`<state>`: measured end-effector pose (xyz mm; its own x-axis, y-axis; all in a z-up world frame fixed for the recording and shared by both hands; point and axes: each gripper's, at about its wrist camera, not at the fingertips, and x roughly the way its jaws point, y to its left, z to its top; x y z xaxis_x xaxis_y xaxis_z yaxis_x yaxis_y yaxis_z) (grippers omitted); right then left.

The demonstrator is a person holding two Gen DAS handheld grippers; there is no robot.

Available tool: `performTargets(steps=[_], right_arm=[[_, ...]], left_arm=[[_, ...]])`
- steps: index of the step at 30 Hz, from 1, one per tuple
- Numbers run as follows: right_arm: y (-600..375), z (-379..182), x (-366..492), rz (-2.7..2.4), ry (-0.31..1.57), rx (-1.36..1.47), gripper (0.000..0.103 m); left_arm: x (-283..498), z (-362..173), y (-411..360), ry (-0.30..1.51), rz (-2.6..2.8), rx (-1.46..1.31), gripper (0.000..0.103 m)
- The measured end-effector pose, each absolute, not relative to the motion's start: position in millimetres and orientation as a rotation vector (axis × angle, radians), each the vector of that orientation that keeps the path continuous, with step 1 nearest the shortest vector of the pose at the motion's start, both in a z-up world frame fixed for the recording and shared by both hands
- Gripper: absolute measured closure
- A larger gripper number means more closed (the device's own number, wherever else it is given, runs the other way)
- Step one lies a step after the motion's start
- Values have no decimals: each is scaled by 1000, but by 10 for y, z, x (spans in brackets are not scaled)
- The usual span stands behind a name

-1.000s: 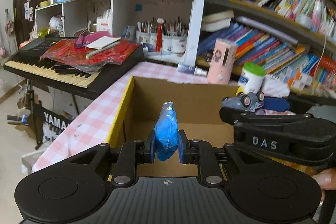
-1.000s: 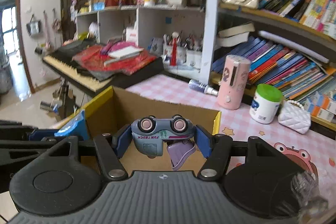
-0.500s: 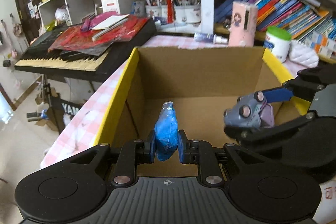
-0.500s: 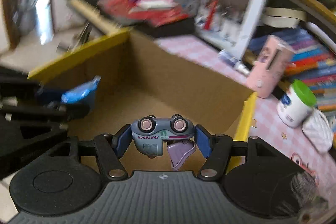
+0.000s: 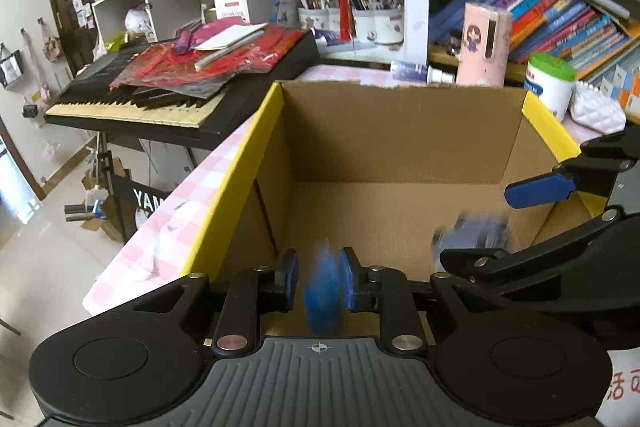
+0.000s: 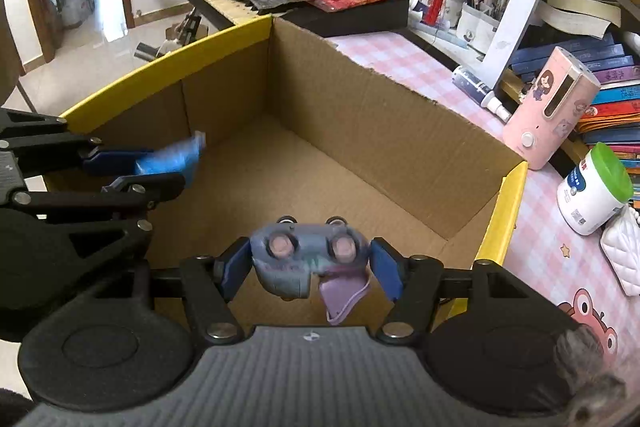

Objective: Organize objects
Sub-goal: 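Open the right tool to drop the truck while the left tool releases the blue toy, then lift both open tools out of the yellow box back over the table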

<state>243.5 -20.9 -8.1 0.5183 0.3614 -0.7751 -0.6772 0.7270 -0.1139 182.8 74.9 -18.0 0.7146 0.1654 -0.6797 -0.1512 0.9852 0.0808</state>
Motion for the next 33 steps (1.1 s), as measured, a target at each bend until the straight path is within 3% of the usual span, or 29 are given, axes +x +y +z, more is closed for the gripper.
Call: performTargets(steps=[7, 10, 12, 20, 26, 33], right_arm=[[-259, -40, 2428, 643, 774, -404, 27], [-272, -20, 2402, 615, 746, -390, 18], [-294, -4, 2356, 591, 712, -376, 15], [-444, 221, 2067, 448, 577, -281, 15], [-516, 446, 1715, 350, 461, -185, 14], [-546, 412, 1207, 244, 428, -154, 14]], left_arm=[[1738, -103, 790, 723, 184, 17, 75], [1711, -58, 862, 714, 205, -1, 63], [1679, -28, 937, 707, 185, -45, 60], [1394, 262, 1033, 565, 118, -122, 19], [1152, 387, 1069, 482, 93, -126, 16], [877, 267, 1172, 525, 59, -111, 16]])
